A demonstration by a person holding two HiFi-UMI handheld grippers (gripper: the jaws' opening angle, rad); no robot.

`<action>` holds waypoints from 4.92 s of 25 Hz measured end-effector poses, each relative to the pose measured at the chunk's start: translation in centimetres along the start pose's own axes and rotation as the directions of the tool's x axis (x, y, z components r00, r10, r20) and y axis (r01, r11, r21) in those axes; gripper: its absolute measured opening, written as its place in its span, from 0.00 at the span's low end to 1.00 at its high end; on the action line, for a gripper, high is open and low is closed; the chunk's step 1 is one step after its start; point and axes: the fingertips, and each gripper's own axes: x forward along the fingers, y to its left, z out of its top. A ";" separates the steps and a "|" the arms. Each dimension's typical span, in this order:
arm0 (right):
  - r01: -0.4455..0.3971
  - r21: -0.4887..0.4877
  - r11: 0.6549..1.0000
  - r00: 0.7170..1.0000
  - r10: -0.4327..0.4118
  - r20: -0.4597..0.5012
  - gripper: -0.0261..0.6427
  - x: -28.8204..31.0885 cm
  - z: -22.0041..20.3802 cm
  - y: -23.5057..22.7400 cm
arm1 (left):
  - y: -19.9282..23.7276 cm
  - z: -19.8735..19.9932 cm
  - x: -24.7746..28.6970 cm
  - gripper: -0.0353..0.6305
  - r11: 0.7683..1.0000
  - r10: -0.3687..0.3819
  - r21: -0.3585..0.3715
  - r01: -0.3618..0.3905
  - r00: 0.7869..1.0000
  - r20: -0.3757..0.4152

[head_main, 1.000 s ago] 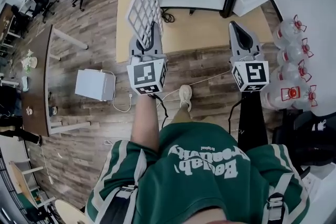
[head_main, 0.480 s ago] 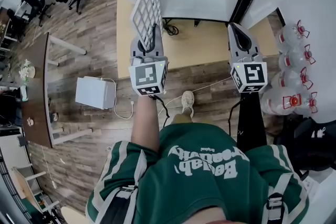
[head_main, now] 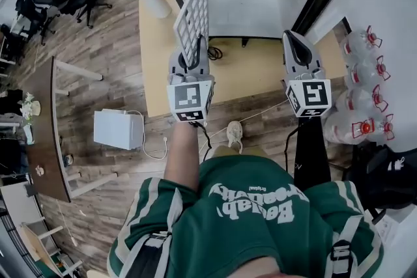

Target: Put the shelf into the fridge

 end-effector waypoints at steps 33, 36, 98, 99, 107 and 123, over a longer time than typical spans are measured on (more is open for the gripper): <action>0.026 -0.002 1.000 0.999 -0.026 -0.019 0.04 4.1 -1.3 -4.9 | -4.0 -3.3 7.4 0.09 0.998 -0.058 0.023 0.060 0.995 -0.079; 0.017 0.004 1.000 1.000 -0.017 -0.014 0.04 4.3 -1.2 -5.5 | -4.3 -3.1 7.7 0.08 0.990 -0.032 0.137 0.046 0.994 -0.100; 0.081 0.073 0.994 0.991 -0.088 0.098 0.04 -1.0 1.5 -15.7 | -12.3 -0.1 12.7 0.09 0.063 0.201 0.998 -0.014 0.980 0.001; 0.079 0.074 0.994 0.991 -0.086 0.099 0.04 -1.0 1.5 -15.7 | -12.4 -0.2 12.9 0.09 0.060 0.202 0.998 -0.014 0.979 0.002; 0.074 0.075 0.994 0.992 -0.081 0.097 0.04 -0.8 1.2 -16.2 | -12.5 -0.9 13.8 0.09 0.061 0.211 0.998 -0.013 0.978 0.000; 0.068 0.071 0.995 0.993 -0.074 0.088 0.04 -0.2 1.0 -15.8 | -12.2 -1.5 14.3 0.09 0.186 0.230 0.981 -0.051 0.973 0.007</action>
